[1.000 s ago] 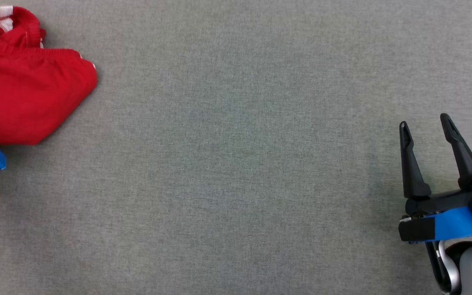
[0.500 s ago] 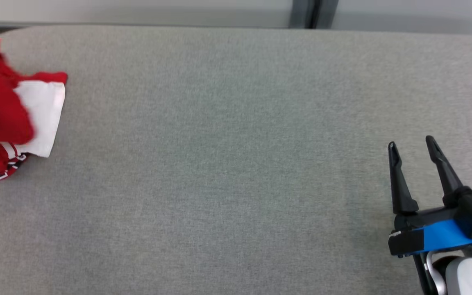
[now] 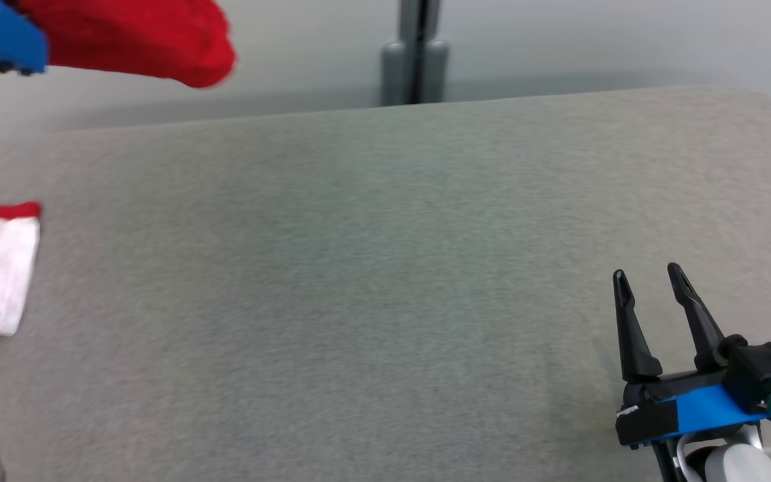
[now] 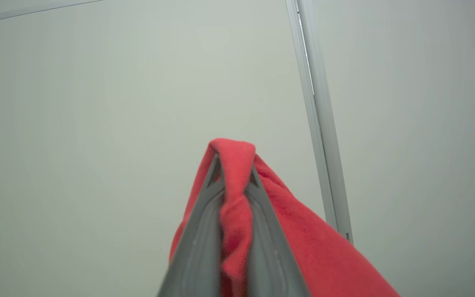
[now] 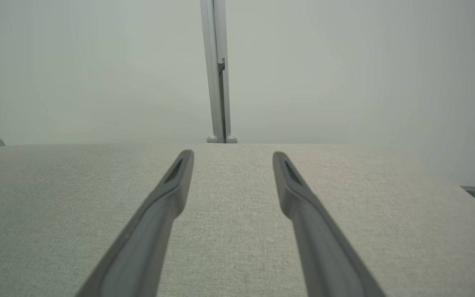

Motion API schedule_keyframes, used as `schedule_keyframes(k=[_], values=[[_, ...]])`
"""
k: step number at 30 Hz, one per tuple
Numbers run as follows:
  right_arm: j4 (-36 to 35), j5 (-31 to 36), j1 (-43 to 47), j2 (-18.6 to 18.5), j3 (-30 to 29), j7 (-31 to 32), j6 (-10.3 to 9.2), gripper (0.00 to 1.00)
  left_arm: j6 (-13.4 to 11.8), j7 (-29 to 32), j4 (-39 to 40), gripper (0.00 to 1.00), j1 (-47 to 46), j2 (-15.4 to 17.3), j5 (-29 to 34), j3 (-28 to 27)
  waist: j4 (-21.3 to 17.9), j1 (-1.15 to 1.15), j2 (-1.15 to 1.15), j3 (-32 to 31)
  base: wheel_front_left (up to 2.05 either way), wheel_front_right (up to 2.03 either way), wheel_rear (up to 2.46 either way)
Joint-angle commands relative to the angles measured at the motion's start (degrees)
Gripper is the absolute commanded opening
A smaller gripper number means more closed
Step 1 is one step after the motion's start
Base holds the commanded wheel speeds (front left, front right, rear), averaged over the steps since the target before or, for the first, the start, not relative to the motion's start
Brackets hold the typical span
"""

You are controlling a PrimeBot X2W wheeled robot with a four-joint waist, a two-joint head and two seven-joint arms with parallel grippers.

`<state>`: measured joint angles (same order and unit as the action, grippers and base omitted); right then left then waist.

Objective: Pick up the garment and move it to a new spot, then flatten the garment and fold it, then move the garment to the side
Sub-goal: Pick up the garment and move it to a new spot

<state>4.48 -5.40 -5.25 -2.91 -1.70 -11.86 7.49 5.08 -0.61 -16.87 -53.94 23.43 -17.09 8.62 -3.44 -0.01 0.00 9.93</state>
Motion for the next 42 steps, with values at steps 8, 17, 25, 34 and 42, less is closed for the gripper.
schedule_keyframes(k=[8, 17, 25, 34, 42], values=[[2.7, -2.68, -0.33, 0.02, 1.6, -2.04, 0.01, 1.0, 0.8, 5.14, 7.83, 0.0, -2.21, -4.96, -1.44, 6.01, -10.27, 0.01, 0.0, -1.64, 0.0, 0.0, 0.0], [4.28, -4.01, -1.12, 0.03, 2.91, -3.02, 0.01, 1.0, 1.25, 4.96, 4.66, 0.0, 1.63, -8.83, -1.66, 11.97, -13.95, 0.01, 0.0, -0.69, 0.0, 0.0, 0.0], [4.77, -3.3, -1.6, 0.02, 2.52, -3.28, 0.01, 1.0, 0.57, 1.3, -1.16, 0.0, 12.06, -12.67, -2.89, 16.0, -14.11, 0.01, 0.0, -0.33, 0.0, 0.0, 0.0], [4.75, -2.43, -1.35, 0.02, 2.42, -3.38, 0.01, 1.0, 0.37, -4.28, -9.32, 0.0, 24.81, -16.28, -2.99, 21.42, -13.16, 0.01, 0.0, -0.45, 0.0, 0.0, 0.0], [5.51, -2.56, -0.52, 0.01, 2.3, -3.36, 0.01, 1.0, 0.17, -7.73, -13.6, 1.0, 29.13, -19.15, -3.07, 26.25, -10.66, 0.01, 0.0, -1.17, 0.0, 0.0, 0.0]])
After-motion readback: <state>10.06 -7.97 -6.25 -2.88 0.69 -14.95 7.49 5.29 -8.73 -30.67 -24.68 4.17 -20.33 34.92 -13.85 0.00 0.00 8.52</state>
